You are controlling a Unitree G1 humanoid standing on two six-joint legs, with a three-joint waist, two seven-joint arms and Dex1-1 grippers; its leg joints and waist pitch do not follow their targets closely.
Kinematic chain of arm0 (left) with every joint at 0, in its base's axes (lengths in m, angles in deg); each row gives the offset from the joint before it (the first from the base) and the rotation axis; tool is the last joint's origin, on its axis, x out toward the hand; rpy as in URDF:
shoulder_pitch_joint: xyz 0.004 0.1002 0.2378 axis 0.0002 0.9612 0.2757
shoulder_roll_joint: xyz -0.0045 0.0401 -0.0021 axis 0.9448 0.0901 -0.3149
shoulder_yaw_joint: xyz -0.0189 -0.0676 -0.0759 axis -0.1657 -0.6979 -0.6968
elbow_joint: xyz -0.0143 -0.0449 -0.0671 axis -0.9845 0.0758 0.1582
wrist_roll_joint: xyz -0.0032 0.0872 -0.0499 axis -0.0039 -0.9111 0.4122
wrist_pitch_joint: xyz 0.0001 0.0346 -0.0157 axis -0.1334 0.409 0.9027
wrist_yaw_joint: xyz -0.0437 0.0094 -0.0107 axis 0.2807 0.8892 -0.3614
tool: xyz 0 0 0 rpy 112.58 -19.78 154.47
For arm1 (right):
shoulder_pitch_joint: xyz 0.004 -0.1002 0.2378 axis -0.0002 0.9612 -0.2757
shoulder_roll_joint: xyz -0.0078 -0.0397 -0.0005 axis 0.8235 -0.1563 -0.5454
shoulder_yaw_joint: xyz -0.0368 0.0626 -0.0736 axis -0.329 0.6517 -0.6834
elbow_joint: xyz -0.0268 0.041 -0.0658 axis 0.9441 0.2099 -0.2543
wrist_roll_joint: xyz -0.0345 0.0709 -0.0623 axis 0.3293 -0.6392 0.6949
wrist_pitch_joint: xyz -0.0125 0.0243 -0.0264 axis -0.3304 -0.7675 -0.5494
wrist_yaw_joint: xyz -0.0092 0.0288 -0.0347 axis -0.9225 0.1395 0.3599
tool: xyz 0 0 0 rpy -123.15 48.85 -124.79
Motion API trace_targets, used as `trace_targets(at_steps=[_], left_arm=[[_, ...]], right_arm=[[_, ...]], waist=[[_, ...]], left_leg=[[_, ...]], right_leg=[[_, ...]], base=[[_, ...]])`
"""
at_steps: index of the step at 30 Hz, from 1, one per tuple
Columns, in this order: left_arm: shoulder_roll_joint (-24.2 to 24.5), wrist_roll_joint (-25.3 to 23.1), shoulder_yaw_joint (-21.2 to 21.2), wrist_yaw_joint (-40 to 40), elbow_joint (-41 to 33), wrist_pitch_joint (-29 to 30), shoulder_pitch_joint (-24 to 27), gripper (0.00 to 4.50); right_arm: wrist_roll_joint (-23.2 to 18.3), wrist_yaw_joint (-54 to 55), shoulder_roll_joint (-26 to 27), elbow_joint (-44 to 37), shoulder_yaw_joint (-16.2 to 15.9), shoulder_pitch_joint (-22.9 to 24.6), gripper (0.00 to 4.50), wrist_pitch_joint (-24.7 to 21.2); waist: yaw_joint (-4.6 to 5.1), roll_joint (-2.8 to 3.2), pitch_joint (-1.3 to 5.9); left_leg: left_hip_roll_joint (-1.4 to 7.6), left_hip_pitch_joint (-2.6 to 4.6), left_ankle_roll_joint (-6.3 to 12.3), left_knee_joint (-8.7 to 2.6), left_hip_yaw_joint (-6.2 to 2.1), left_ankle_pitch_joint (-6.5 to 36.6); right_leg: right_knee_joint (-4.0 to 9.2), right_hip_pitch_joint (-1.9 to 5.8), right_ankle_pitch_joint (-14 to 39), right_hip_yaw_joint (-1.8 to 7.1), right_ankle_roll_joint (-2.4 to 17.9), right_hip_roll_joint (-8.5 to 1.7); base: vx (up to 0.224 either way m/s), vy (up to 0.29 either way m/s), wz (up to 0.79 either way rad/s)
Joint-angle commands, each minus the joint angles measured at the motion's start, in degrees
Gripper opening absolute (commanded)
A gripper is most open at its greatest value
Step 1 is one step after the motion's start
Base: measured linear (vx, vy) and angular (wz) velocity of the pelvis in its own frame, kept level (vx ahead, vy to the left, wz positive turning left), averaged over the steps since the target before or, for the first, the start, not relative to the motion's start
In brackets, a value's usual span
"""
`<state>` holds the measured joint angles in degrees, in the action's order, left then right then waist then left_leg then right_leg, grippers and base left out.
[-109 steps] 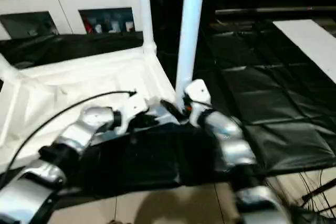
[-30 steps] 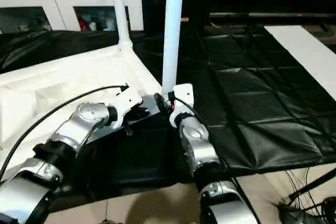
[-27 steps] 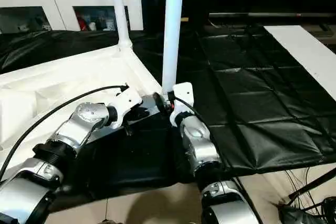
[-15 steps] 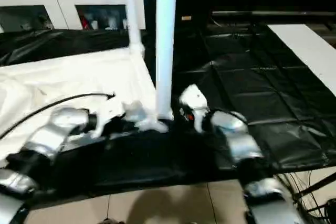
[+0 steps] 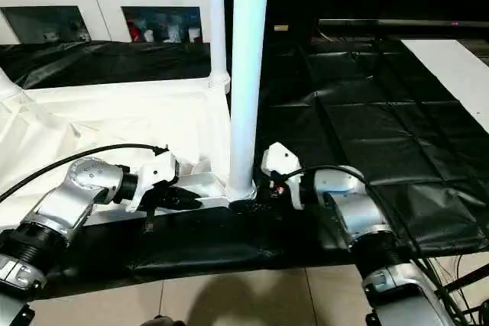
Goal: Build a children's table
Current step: Rotate leg to tighten
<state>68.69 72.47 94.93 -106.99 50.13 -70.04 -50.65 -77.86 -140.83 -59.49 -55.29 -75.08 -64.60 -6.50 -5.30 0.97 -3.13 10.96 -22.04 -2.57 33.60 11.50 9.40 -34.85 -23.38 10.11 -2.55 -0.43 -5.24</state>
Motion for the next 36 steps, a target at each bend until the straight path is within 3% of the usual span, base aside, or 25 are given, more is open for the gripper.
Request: trace_targets(at_steps=[1, 11, 22, 25, 27, 29, 30, 33, 36], left_arm=[[-0.22, 0.49, 0.48, -1.10, -1.47, 0.16, -0.08, 0.00], [-0.01, 0.39, 0.64, -1.18, -1.68, 0.57, 0.26, 0.00], [0.12, 0.09, 0.73, -0.81, -1.62, 0.99, 0.49, 0.00], [-0.93, -0.65, 0.29, 1.94, -0.08, 1.19, -0.19, 0.00], [-2.97, -1.82, -0.39, 6.80, 2.92, 1.78, -1.65, 0.00], [-3.69, -2.12, -0.57, 8.21, 3.97, 1.75, -2.18, 0.00], [-5.62, -2.43, -1.22, 11.62, 6.24, 1.52, -3.45, 0.00], [-8.93, -2.67, -1.91, 16.49, 9.90, 1.84, -5.65, 0.00], [-11.79, -3.44, -2.25, 21.59, 13.16, 2.41, -7.80, 0.00]], right_arm=[[-1.06, -0.30, 0.38, 0.41, 0.62, -1.12, 3.58, -0.50], [0.34, -0.68, 0.05, 2.05, 0.40, -1.55, 2.74, 0.96], [1.09, 1.22, 0.46, 2.97, 0.61, -1.12, 2.45, 1.65], [0.91, 6.49, 2.19, 3.56, 2.23, -0.28, 2.44, 0.58], [-0.21, 15.04, 5.88, 3.99, 5.17, 0.78, 2.30, -1.51], [-0.26, 17.64, 7.04, 4.10, 5.80, 1.13, 2.21, -1.85], [0.58, 23.79, 9.45, 4.42, 6.58, 1.77, 2.13, -1.96], [3.83, 35.58, 13.03, 5.97, 7.16, 1.67, 2.05, -2.41], [5.11, 45.01, 16.62, 7.88, 8.47, 0.66, 2.04, -3.41]], waist=[[0.03, 0.22, 3.77], [-0.04, 0.05, 3.83], [0.03, 0.18, 3.86], [0.19, 0.16, 3.73], [0.46, 0.00, 3.49], [0.55, -0.06, 3.47], [0.81, -0.05, 3.38], [1.16, 0.12, 3.26], [1.54, 0.00, 3.25]], left_leg=[[2.40, 1.36, 0.13, -4.42, -1.11, 18.89], [2.34, 1.27, 0.64, -4.29, -1.05, 17.36], [2.32, 1.36, 0.51, -4.27, -1.05, 17.81], [2.29, 1.39, 0.11, -4.36, -1.10, 18.77], [2.19, 1.52, -0.67, -4.56, -1.22, 20.37], [2.09, 1.53, -1.17, -4.64, -1.37, 21.19], [2.06, 1.72, -1.72, -4.71, -1.45, 22.57], [1.95, 1.79, -3.19, -4.94, -1.72, 23.77], [1.83, 1.81, -3.11, -4.90, -1.81, 25.15]], right_leg=[[4.00, 2.21, 12.41, 1.88, 14.88, -2.80], [3.88, 2.35, 11.64, 1.85, 14.78, -2.80], [3.88, 2.31, 11.54, 1.83, 14.91, -2.70], [4.04, 2.19, 13.20, 1.88, 14.54, -2.78], [4.49, 1.94, 16.94, 1.99, 13.46, -2.89], [4.71, 2.00, 19.34, 1.94, 12.48, -3.00], [5.08, 1.61, 22.09, 1.99, 11.24, -2.94], [5.33, 1.37, 24.50, 1.97, 9.95, -3.01], [5.66, 1.25, 26.30, 1.95, 9.05, -3.08]], base=[[0.000, 0.000, 0.00], [0.000, 0.000, 0.00], [0.000, 0.000, 0.00], [0.000, 0.000, 0.00], [0.000, 0.000, 0.00], [0.000, 0.000, 0.00], [0.000, 0.000, 0.00], [0.000, 0.000, 0.00], [0.000, 0.000, 0.00]])
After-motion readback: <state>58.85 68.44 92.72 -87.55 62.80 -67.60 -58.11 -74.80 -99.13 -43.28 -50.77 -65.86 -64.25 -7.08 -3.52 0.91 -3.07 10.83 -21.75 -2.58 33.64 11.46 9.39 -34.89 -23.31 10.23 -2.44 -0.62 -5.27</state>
